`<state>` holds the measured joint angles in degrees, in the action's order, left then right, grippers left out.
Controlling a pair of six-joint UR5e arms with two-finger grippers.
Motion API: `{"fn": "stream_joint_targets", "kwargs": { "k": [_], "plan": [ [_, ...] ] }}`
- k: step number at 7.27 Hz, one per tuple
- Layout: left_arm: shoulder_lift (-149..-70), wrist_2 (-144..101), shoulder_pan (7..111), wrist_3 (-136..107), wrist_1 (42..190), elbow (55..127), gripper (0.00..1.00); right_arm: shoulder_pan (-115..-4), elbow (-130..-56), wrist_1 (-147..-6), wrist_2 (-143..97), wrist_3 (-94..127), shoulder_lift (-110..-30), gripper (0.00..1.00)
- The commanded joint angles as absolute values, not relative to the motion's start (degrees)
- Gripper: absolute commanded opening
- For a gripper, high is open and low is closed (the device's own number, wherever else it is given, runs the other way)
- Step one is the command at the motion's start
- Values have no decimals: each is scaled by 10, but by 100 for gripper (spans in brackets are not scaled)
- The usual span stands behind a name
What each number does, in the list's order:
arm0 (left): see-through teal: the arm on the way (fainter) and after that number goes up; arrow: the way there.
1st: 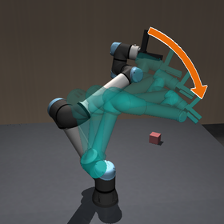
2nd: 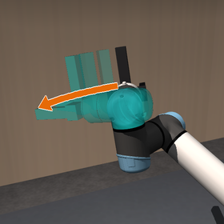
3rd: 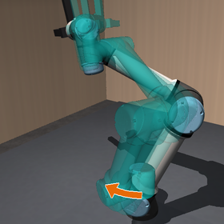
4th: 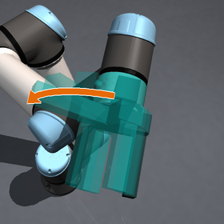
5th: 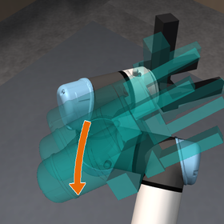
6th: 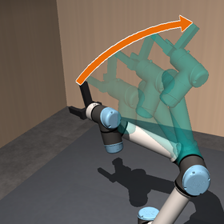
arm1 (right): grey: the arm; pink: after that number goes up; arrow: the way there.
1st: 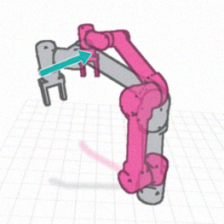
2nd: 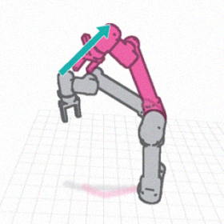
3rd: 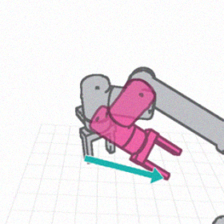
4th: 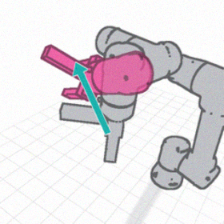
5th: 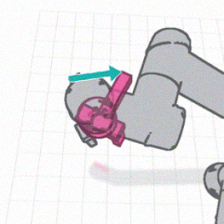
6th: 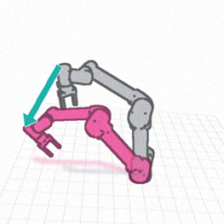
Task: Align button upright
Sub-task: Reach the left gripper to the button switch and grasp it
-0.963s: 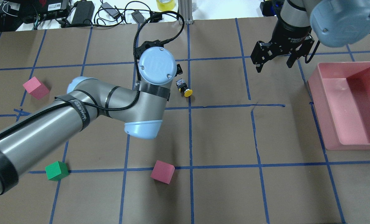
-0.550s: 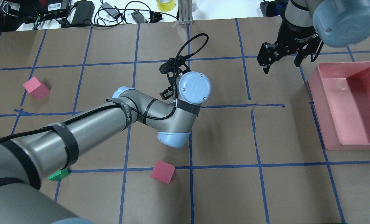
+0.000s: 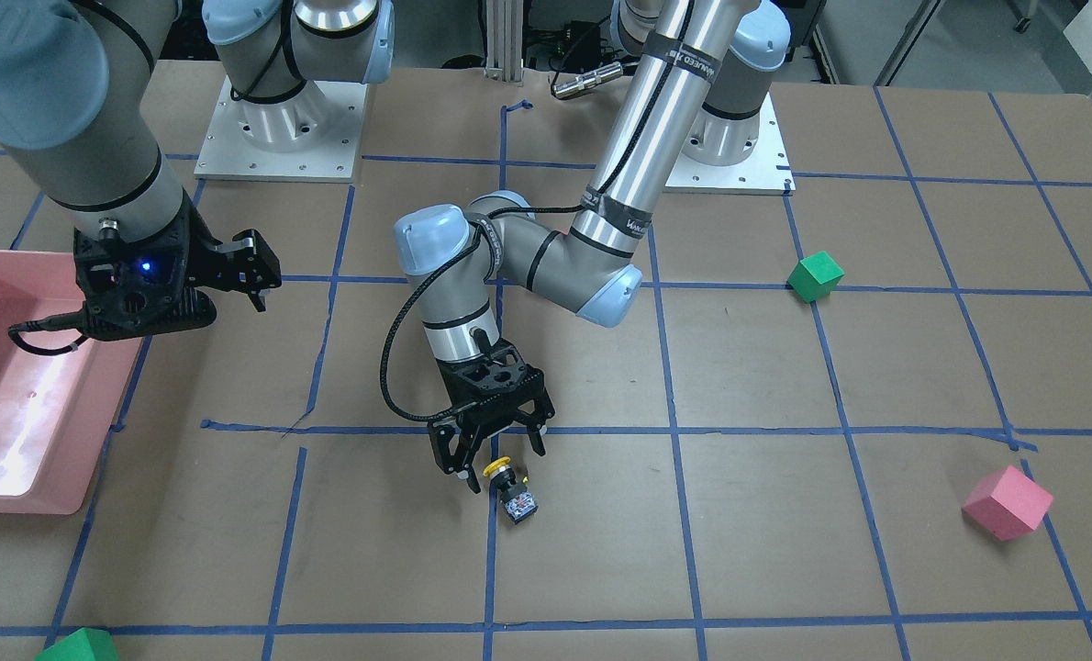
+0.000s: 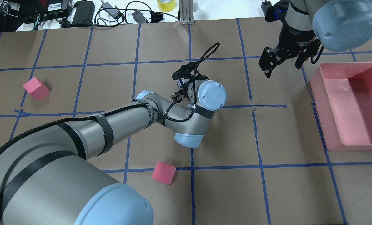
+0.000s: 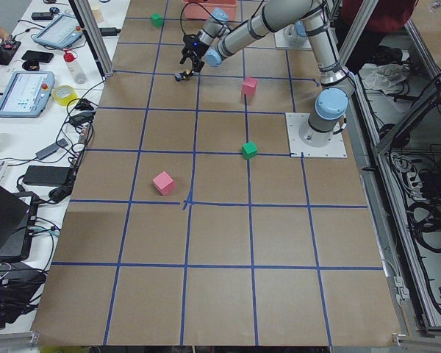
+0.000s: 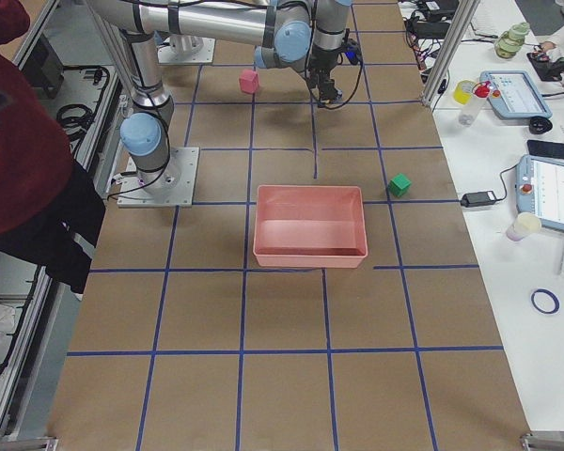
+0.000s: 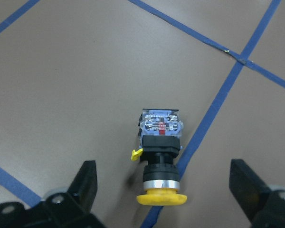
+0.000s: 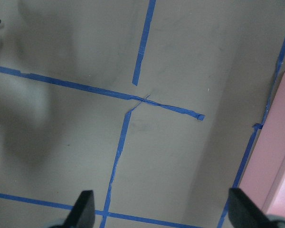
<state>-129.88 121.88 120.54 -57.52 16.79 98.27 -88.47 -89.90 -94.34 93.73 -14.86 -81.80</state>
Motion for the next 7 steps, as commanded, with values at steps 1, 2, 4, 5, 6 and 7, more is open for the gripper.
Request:
{"fn": "stream_joint_targets", "kwargs": {
  "k": [1, 2, 4, 5, 6, 7],
  "plan": [
    [-1324, 1234, 1212, -570, 143, 983, 98, -885, -901, -947, 936, -150, -819, 100],
    [-1331, 1236, 1216, -570, 143, 982, 96, -886, -901, -947, 934, -149, -819, 100],
    [-1335, 1236, 1217, -570, 143, 982, 82, -885, -894, -947, 935, -150, -820, 100],
    [-1335, 1235, 1218, -570, 143, 982, 56, -884, -892, -947, 935, -150, -820, 100],
    [-1335, 1234, 1218, -570, 143, 981, 38, -884, -891, -947, 936, -149, -821, 100],
    [-1327, 1228, 1218, -568, 143, 981, 17, -884, -889, -949, 934, -149, -821, 100]
  ]
}}
